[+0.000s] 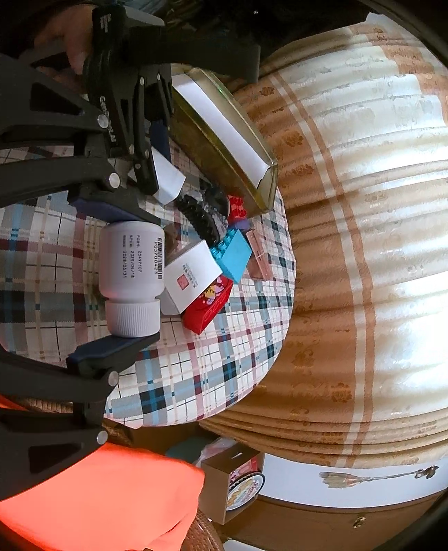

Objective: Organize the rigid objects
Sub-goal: 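Carry plug and bottle over the tin tray and open both grippers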

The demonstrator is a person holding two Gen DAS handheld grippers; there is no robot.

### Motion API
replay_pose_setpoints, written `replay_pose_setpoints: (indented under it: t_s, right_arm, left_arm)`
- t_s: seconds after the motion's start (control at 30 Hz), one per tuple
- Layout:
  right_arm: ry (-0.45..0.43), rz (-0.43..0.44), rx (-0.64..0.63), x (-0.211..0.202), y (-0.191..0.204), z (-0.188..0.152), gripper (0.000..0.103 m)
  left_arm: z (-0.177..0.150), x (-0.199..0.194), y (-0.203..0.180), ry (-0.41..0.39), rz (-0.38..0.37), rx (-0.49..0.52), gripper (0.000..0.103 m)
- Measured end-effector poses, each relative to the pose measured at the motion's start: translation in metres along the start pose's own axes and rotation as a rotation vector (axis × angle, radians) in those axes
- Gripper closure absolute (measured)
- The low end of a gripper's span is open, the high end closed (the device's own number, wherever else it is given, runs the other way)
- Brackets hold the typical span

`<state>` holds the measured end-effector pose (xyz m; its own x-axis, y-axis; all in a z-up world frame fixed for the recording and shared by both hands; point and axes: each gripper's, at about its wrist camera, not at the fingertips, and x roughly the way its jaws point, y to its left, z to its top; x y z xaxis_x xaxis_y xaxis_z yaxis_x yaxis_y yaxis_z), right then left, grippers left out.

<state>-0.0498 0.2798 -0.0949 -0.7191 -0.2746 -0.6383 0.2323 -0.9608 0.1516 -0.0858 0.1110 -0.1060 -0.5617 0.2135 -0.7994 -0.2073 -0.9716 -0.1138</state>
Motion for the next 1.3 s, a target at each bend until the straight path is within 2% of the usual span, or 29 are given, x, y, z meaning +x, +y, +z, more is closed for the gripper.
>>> replay_pose_setpoints:
  t_s: [0.3, 0.53, 1.03, 1.3]
  right_arm:
    - [-0.002, 0.033, -0.058, 0.003, 0.023, 0.011, 0.043]
    - [-0.019, 0.073, -0.122, 0.008, 0.048, 0.032, 0.043]
    - [-0.01, 0.156, -0.267, 0.04, 0.113, 0.07, 0.043]
    - [0.001, 0.184, -0.322, 0.064, 0.142, 0.088, 0.043]
  left_arm:
    - [0.007, -0.041, 0.027, -0.124, 0.076, -0.027, 0.064]
    - [0.012, -0.062, 0.054, -0.183, 0.122, -0.06, 0.064]
    - [0.006, -0.073, 0.111, -0.202, 0.203, -0.168, 0.063]
    - [0.007, -0.075, 0.138, -0.205, 0.244, -0.191, 0.063]
